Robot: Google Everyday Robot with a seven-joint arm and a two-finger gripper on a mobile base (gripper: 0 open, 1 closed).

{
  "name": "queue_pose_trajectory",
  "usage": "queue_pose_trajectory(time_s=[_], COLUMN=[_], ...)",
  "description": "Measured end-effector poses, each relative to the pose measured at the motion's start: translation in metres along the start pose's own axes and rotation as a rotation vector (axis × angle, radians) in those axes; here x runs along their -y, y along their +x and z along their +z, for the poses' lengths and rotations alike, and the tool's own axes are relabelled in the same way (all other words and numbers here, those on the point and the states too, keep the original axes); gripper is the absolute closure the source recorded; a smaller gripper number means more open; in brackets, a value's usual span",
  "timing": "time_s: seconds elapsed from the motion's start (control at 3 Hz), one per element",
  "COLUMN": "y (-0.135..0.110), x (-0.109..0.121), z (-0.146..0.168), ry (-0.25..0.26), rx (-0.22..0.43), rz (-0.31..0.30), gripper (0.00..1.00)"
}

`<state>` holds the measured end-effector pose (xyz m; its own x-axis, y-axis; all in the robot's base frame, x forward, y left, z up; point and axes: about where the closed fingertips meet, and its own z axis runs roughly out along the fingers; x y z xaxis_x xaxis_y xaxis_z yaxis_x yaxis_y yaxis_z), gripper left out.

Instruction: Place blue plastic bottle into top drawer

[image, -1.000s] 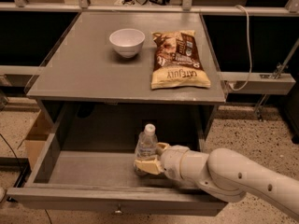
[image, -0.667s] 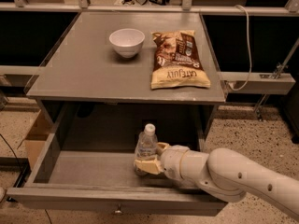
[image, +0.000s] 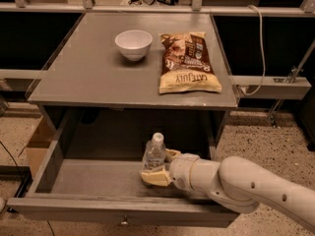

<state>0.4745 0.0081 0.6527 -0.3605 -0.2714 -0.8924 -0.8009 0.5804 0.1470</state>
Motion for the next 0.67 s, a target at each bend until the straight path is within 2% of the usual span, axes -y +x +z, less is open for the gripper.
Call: queue_pose_trajectory(time_s=[0.33,0.67], y=[0.0000,0.0000], x=[0.0000,-0.0001], z=[0.0000,0.0000], ry=[0.000,0.000], rx=[0.000,0.000], rz=[0.000,0.000], gripper=[0.00,0.00])
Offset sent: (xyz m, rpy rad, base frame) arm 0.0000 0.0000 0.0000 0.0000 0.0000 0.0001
